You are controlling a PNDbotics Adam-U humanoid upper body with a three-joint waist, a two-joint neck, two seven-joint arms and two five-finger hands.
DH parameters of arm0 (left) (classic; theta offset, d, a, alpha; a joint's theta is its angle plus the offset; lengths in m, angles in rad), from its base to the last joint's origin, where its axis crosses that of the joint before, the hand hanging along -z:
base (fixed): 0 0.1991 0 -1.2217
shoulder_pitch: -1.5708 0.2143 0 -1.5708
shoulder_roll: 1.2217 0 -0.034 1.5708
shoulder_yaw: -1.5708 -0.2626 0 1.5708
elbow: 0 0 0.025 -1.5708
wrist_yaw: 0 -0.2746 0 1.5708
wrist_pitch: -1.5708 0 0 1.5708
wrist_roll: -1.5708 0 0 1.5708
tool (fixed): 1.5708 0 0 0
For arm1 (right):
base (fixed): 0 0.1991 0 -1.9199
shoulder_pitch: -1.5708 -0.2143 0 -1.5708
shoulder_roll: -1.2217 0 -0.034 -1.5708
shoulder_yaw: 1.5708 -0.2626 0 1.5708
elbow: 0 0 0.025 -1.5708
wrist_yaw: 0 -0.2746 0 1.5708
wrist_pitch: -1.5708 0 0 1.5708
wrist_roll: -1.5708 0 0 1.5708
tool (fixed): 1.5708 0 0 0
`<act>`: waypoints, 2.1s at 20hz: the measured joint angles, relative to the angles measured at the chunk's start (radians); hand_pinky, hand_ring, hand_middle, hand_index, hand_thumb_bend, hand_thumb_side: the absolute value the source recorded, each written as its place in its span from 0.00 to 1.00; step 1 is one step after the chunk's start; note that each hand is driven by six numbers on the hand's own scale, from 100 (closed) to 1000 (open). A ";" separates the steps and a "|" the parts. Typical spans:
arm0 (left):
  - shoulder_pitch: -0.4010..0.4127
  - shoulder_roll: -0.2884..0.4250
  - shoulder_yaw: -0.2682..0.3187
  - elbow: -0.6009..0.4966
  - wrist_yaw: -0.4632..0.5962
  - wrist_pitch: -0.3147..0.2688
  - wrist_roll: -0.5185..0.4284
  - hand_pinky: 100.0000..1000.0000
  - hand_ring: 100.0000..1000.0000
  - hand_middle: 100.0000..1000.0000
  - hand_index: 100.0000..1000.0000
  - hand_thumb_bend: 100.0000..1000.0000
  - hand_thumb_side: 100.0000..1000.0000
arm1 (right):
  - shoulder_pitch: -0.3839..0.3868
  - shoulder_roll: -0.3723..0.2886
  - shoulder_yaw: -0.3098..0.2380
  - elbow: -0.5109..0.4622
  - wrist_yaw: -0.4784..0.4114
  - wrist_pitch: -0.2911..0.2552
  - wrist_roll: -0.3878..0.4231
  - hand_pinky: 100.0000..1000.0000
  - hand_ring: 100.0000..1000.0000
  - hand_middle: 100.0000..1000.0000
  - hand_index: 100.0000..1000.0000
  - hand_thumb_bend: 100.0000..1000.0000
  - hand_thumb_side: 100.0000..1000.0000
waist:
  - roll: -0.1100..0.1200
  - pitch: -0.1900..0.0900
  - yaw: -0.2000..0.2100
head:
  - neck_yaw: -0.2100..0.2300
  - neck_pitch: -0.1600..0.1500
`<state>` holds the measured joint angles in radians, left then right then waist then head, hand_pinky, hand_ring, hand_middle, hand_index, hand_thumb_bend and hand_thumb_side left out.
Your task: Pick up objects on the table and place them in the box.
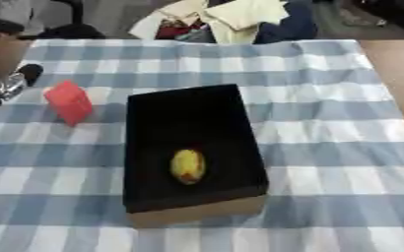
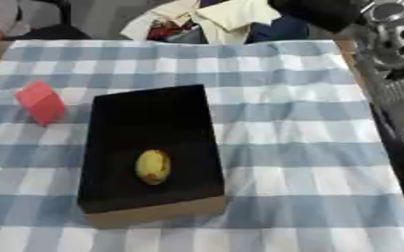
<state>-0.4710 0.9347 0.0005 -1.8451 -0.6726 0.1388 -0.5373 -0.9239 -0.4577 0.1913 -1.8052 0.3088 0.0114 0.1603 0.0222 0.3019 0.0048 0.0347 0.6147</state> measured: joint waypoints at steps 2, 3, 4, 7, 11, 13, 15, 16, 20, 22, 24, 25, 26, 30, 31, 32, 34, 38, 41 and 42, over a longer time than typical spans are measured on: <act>-0.025 0.003 -0.017 0.023 0.009 0.010 -0.055 0.74 0.85 0.83 0.97 0.42 0.98 | 0.000 0.000 0.000 0.000 0.001 0.002 0.001 0.83 0.80 0.71 0.79 0.00 0.77 | 0.000 0.000 -0.003 | 0.001 0.000; -0.038 0.003 -0.025 0.035 0.017 0.014 -0.081 0.76 0.85 0.83 0.98 0.44 0.99 | 0.000 0.000 0.000 0.000 0.002 0.002 0.002 0.83 0.80 0.71 0.79 0.00 0.77 | 0.000 0.000 -0.004 | 0.002 0.000; -0.050 0.003 -0.032 0.047 0.025 0.020 -0.106 0.77 0.86 0.84 0.98 0.46 0.99 | 0.001 0.000 0.000 0.000 0.002 0.002 0.002 0.83 0.80 0.71 0.79 0.00 0.77 | 0.000 0.000 -0.004 | 0.003 0.000; -0.085 0.004 -0.052 0.090 0.033 0.042 -0.164 0.81 0.88 0.85 1.00 0.54 1.00 | 0.003 0.000 0.000 -0.003 0.002 0.003 0.003 0.83 0.80 0.71 0.79 0.00 0.77 | 0.000 0.000 -0.005 | 0.005 0.000; -0.126 0.006 -0.076 0.150 0.007 0.065 -0.208 0.83 0.89 0.86 1.00 0.61 1.00 | 0.009 0.000 -0.001 -0.006 0.005 0.004 0.004 0.83 0.80 0.71 0.79 0.00 0.77 | 0.001 0.000 -0.008 | 0.007 0.000; -0.147 0.006 -0.086 0.183 -0.010 0.073 -0.219 0.85 0.90 0.89 1.00 0.67 1.00 | 0.010 0.001 -0.002 -0.007 0.006 0.004 0.004 0.83 0.80 0.71 0.79 0.00 0.78 | 0.003 0.000 -0.010 | 0.007 -0.001; -0.165 0.005 -0.096 0.219 -0.035 0.081 -0.225 0.86 0.91 0.90 1.00 0.68 1.00 | 0.011 0.001 -0.004 -0.007 0.007 0.004 0.004 0.83 0.80 0.71 0.79 0.00 0.78 | 0.005 0.000 -0.011 | 0.008 -0.001; -0.174 0.002 -0.101 0.238 -0.050 0.084 -0.226 0.86 0.92 0.90 1.00 0.68 1.00 | 0.013 0.001 -0.005 -0.008 0.007 0.005 0.004 0.83 0.80 0.71 0.79 0.00 0.78 | 0.006 0.000 -0.011 | 0.008 -0.001; -0.207 -0.021 -0.121 0.307 -0.091 0.091 -0.227 0.86 0.92 0.90 1.00 0.67 1.00 | 0.017 0.003 -0.006 -0.009 0.007 0.006 0.006 0.83 0.80 0.71 0.79 0.00 0.78 | 0.006 0.002 -0.013 | 0.010 -0.001; -0.222 -0.032 -0.129 0.337 -0.098 0.091 -0.227 0.85 0.91 0.90 1.00 0.67 1.00 | 0.018 0.003 -0.006 -0.010 0.007 0.007 0.005 0.83 0.79 0.71 0.79 0.00 0.78 | 0.006 0.003 -0.015 | 0.012 -0.001; -0.234 -0.044 -0.136 0.365 -0.097 0.089 -0.232 0.85 0.92 0.90 1.00 0.67 1.00 | 0.018 0.003 -0.006 -0.011 0.007 0.007 0.005 0.83 0.79 0.71 0.79 0.00 0.79 | 0.006 0.006 -0.017 | 0.014 -0.002; -0.238 -0.049 -0.139 0.377 -0.094 0.087 -0.234 0.85 0.92 0.90 1.00 0.67 1.00 | 0.018 0.003 -0.006 -0.011 0.007 0.007 0.005 0.83 0.79 0.71 0.79 0.00 0.79 | 0.006 0.006 -0.017 | 0.015 -0.002; -0.244 -0.054 -0.142 0.388 -0.091 0.085 -0.236 0.85 0.92 0.90 1.00 0.67 1.00 | 0.018 0.003 -0.006 -0.012 0.007 0.007 0.005 0.83 0.79 0.71 0.79 0.00 0.79 | 0.006 0.007 -0.017 | 0.016 -0.003; -0.262 -0.065 -0.153 0.408 -0.075 0.077 -0.244 0.85 0.92 0.90 1.00 0.65 1.00 | 0.019 0.003 -0.007 -0.012 0.008 0.009 0.004 0.83 0.79 0.71 0.79 0.00 0.79 | 0.007 0.008 -0.018 | 0.017 -0.004; -0.265 -0.065 -0.156 0.410 -0.070 0.075 -0.246 0.86 0.92 0.90 1.00 0.65 1.00 | 0.019 0.003 -0.007 -0.012 0.008 0.010 0.004 0.83 0.79 0.71 0.79 0.00 0.79 | 0.007 0.009 -0.018 | 0.017 -0.004; -0.268 -0.067 -0.158 0.410 -0.066 0.075 -0.247 0.86 0.92 0.90 1.00 0.66 1.00 | 0.020 0.003 -0.007 -0.012 0.008 0.010 0.004 0.83 0.79 0.71 0.79 0.00 0.79 | 0.007 0.009 -0.018 | 0.017 -0.004; -0.271 -0.073 -0.164 0.410 -0.062 0.072 -0.251 0.86 0.92 0.90 1.00 0.66 1.00 | 0.024 0.003 -0.007 -0.012 0.011 0.011 0.003 0.83 0.79 0.71 0.79 0.00 0.79 | 0.009 0.010 -0.018 | 0.019 -0.004; -0.279 -0.083 -0.178 0.418 -0.070 0.068 -0.263 0.87 0.92 0.90 1.00 0.66 1.00 | 0.026 0.006 -0.007 -0.012 0.014 0.014 0.004 0.83 0.79 0.71 0.79 0.00 0.79 | 0.010 0.010 -0.020 | 0.021 -0.005; -0.290 -0.095 -0.186 0.443 -0.100 0.065 -0.271 0.87 0.92 0.90 1.00 0.63 0.97 | 0.027 0.012 -0.007 -0.012 0.014 0.014 0.004 0.83 0.79 0.71 0.79 0.00 0.80 | 0.010 0.011 -0.023 | 0.024 -0.009; -0.294 -0.100 -0.187 0.453 -0.111 0.063 -0.273 0.87 0.92 0.90 1.00 0.61 0.93 | 0.027 0.012 -0.007 -0.012 0.014 0.014 0.004 0.83 0.79 0.71 0.79 0.00 0.80 | 0.010 0.012 -0.023 | 0.025 -0.010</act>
<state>-0.7651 0.8351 -0.1867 -1.3925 -0.7834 0.2019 -0.8099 -0.8969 -0.4457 0.1843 -1.8174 0.3226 0.0259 0.1647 0.0318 0.3139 -0.0184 0.0596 0.6050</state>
